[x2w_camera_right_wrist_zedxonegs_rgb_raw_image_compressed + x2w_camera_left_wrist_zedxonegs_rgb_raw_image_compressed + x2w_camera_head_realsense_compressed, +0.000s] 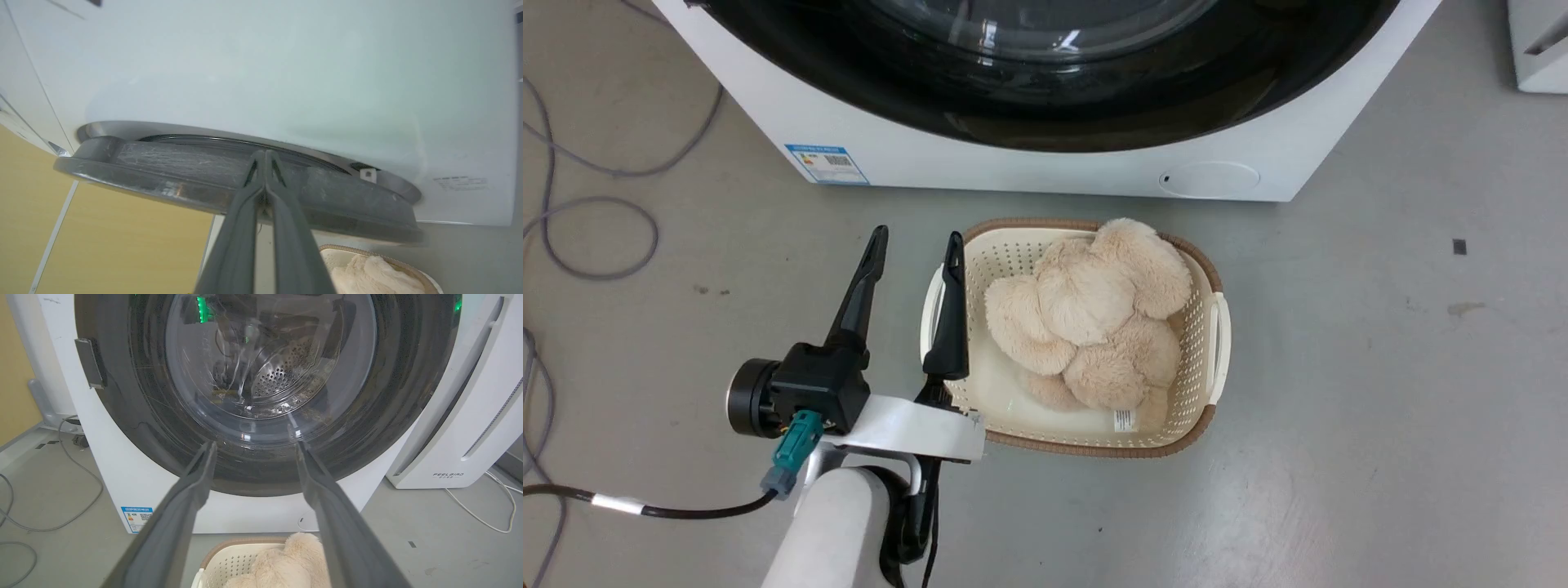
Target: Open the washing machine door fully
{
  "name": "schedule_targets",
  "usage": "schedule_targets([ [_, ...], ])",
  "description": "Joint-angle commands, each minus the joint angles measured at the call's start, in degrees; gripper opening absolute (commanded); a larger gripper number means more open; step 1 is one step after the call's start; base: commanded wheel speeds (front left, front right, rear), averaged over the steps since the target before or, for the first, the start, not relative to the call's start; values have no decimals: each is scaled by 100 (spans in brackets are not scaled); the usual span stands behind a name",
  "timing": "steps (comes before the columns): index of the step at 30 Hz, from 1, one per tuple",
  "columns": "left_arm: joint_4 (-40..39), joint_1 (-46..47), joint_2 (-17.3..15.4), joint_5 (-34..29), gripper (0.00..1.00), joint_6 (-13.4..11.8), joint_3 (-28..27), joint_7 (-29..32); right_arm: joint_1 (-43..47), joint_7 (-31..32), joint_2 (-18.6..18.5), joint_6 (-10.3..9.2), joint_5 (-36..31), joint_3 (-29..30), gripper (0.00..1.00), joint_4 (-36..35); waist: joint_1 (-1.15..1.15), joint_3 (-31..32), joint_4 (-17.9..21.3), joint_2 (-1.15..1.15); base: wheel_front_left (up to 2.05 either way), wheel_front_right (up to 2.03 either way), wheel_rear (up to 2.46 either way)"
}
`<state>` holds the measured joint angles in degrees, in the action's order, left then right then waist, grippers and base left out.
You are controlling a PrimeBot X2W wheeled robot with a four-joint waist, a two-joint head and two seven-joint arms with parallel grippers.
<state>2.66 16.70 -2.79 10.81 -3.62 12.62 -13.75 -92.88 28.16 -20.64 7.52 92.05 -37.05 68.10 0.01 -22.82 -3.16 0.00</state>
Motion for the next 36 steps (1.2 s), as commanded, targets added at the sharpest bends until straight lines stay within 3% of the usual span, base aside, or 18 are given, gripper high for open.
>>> schedule_targets([
  [1, 15, 111, -9, 49, 100, -41, 50, -65, -268, 99, 30, -3, 217, -140, 0, 166, -1, -55, -15, 0, 0, 0, 0],
  [9, 56, 159, -9, 124, 100, -74, 111, -125, -292, 460, 115, -3, 507, -451, 0, 193, -1, -110, -42, 0, 0, 0, 0],
  [25, 111, 134, -9, 115, 100, -70, 121, -125, 268, 772, 138, -3, 549, -492, 0, -76, -1, -40, -41, 0, 0, 0, 0],
  [36, 229, 33, -9, 95, 100, -56, 106, -125, 915, 1307, 74, -3, 755, -469, 0, -469, -1, 260, 1, 0, 0, 0, 0],
])
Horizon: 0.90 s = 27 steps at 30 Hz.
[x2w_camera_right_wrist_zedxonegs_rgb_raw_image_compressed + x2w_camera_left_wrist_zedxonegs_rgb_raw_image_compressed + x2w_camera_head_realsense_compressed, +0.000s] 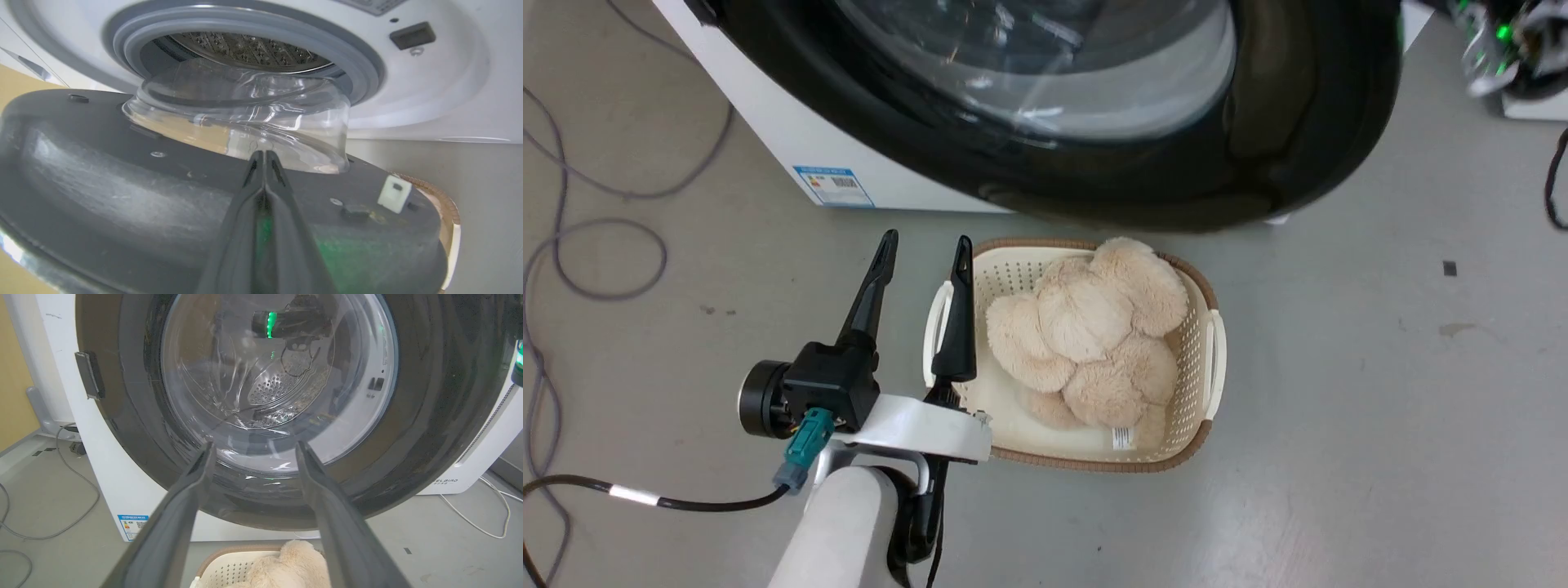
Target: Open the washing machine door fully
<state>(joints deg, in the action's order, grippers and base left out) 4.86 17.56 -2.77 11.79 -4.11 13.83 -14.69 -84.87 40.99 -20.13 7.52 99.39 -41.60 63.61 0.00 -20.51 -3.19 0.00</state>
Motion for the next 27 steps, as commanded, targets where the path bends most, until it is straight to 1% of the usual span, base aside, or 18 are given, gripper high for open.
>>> schedule_targets([
  [1, 26, -69, -10, -9, 100, -3, -18, -30, 196, 65, 17, -3, 29, -26, 0, -73, 0, 76, 5, 0, 0, 0, 0],
  [9, 157, -308, -10, -83, 100, 42, -83, -30, 1073, 282, 36, -3, 237, -35, 0, -595, 0, 546, 14, 0, 0, 0, 0],
  [17, 267, -668, -10, -189, 100, 105, -179, -30, 1987, 430, 249, -3, 538, -65, 0, -1123, 0, 1001, 45, 0, 0, 0, 0],
  [27, 407, -1012, -10, -249, 100, 187, -189, -30, 2960, 528, 449, -3, 856, -197, 0, -1729, 0, 1425, 1, 0, 0, 0, 0],
])
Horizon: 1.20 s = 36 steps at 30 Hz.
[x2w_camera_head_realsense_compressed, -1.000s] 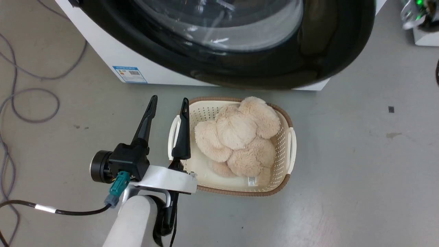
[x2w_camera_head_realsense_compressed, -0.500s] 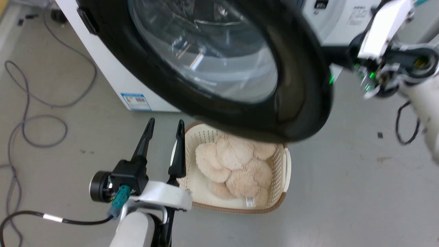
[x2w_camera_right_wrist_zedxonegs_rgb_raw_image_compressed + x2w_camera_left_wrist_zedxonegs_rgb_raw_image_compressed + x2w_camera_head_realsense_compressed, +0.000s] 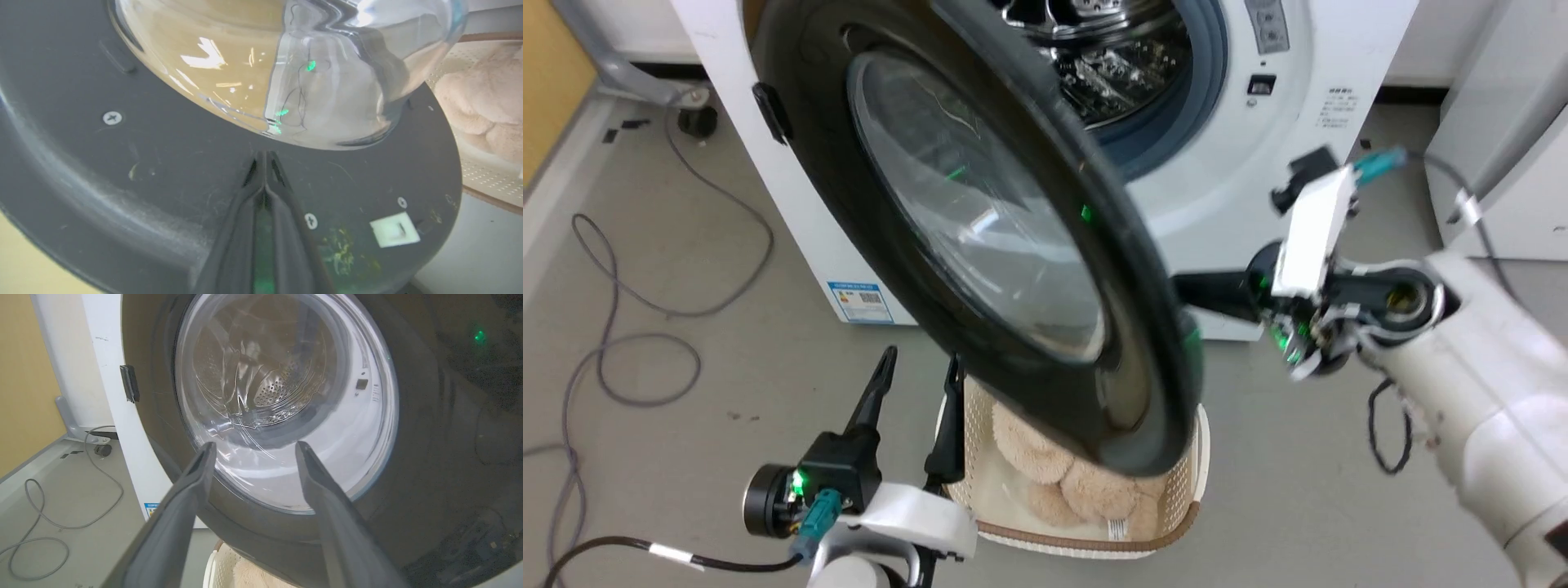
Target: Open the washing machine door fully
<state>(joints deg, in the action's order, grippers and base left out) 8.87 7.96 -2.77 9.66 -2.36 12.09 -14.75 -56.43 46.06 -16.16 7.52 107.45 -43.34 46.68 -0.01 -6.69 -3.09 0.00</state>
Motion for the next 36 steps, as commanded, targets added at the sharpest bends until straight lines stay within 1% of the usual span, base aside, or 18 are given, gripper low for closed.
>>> schedule_targets([
  [1, 14, -86, -10, -35, 100, 10, -16, -25, 205, 26, 79, -3, 97, -28, 0, -99, 1, 75, -11, 0, 0, 0, 0],
  [13, 51, -181, -10, 0, 100, -27, 5, -25, 725, -33, 164, -3, 380, -168, 0, -685, 1, 125, 3, 0, 0, 0, 0],
  [20, 67, -196, -10, 7, 100, -41, -4, -25, 980, -33, 167, -3, 432, -334, 0, -1184, 1, 146, 47, 0, 0, 0, 0],
  [26, 93, -241, -10, -18, 100, -31, -44, -25, 1176, -151, 110, -3, 452, -447, 0, -1553, 1, 192, 72, 0, 0, 0, 0],
  [28, 106, -255, -10, -24, 100, -24, -54, -25, 1260, -281, 71, -3, 434, -414, 0, -1725, 1, 214, 67, 0, 0, 0, 0],
  [31, 129, -284, -10, -21, 100, -18, -78, -25, 1494, -861, -17, -3, 329, -175, 1, -1983, 1, 276, 37, 0, 0, 0, 0],
  [32, 132, -298, -10, -16, 100, -23, -82, -25, 1593, -1143, -59, -3, 252, -65, 42, -2066, 1, 294, 22, 0, 0, 0, 0],
  [33, 133, -313, -10, -9, 100, -30, -94, -25, 1724, -1451, -76, -3, 224, 76, 99, -2118, 1, 319, 13, 0, 0, 0, 0],
  [36, 140, -371, -10, 2, 100, -55, -140, -25, 2147, -2421, -106, -3, 68, 505, 100, -2310, 1, 395, -7, 0, 0, 0, 0],
])
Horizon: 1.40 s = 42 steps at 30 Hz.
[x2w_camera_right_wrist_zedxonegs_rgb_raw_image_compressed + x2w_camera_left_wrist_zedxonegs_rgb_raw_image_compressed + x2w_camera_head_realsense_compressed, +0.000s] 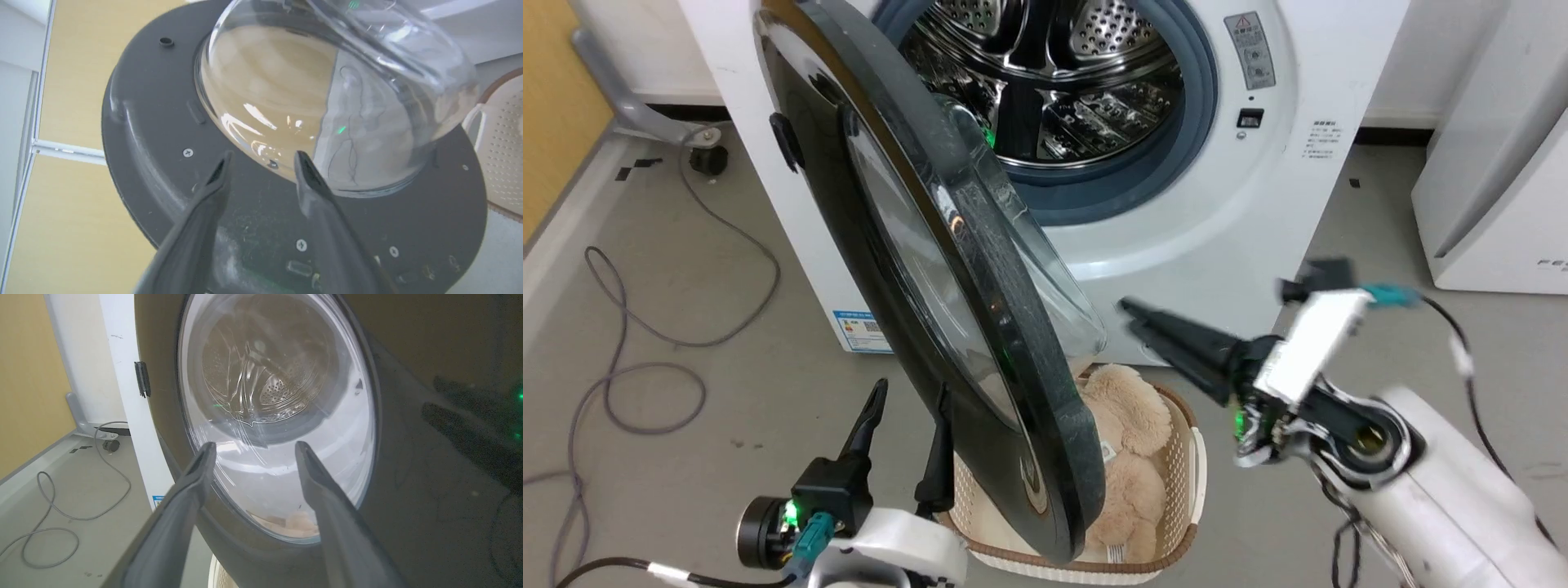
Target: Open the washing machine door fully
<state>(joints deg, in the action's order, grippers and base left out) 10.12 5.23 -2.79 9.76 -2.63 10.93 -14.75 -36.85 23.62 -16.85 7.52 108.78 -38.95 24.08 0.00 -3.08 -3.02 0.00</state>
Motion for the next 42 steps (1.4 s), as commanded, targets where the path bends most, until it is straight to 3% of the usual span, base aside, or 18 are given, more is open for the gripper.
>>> schedule_targets([
  [1, 17, -117, -9, -18, 100, -32, -34, -25, 352, -486, -44, -3, -133, 188, 100, -116, 0, 54, -19, 0, 0, 0, 0],
  [2, 17, -117, -9, -18, 100, -32, -34, -25, 352, -486, -44, -3, -133, 188, 100, -116, 0, 54, -19, 0, 0, 0, 0],
  [10, 49, -287, -9, -40, 100, -13, -111, -25, 1581, -3212, -135, -3, -1003, 838, 100, -1, 0, 236, -1, 0, 0, 0, 0],
  [13, 65, -304, -9, -39, 100, 10, -109, -25, 1940, -3761, -181, -3, -1453, 989, 100, 174, 0, 260, 6, 0, 0, 0, 0],
  [15, 76, -306, -9, -32, 100, 16, -125, -25, 2140, -3846, -149, -3, -1827, 1249, 100, 296, 0, 282, 15, 0, 0, 0, 0],
  [19, 77, -324, -9, -28, 100, 13, -169, -25, 2545, -3858, 117, -3, -3401, 2695, 100, 293, 0, 315, 29, 0, 0, 0, 0],
  [23, 73, -339, -9, -44, 100, 15, -194, -25, 3041, -3860, 678, -3, -5496, 4009, 100, -338, 0, 339, 28, 0, 0, 0, 0],
  [26, 72, -352, -9, -55, 100, 18, -214, -25, 3353, -3860, 1093, -3, -6865, 4558, 100, -1010, 0, 345, 41, 0, 0, 0, 0],
  [33, 68, -336, -9, -69, 100, 31, -254, -25, 3815, -3861, 1350, -3, -9150, 4582, 100, -2094, 0, 325, 97, 0, 0, 0, 0],
  [42, 111, -327, -9, -114, 100, 70, -309, -25, 4397, -3507, 1394, -3, -10416, 3983, 100, -2450, 0, 307, 183, 0, 0, 0, 0],
])
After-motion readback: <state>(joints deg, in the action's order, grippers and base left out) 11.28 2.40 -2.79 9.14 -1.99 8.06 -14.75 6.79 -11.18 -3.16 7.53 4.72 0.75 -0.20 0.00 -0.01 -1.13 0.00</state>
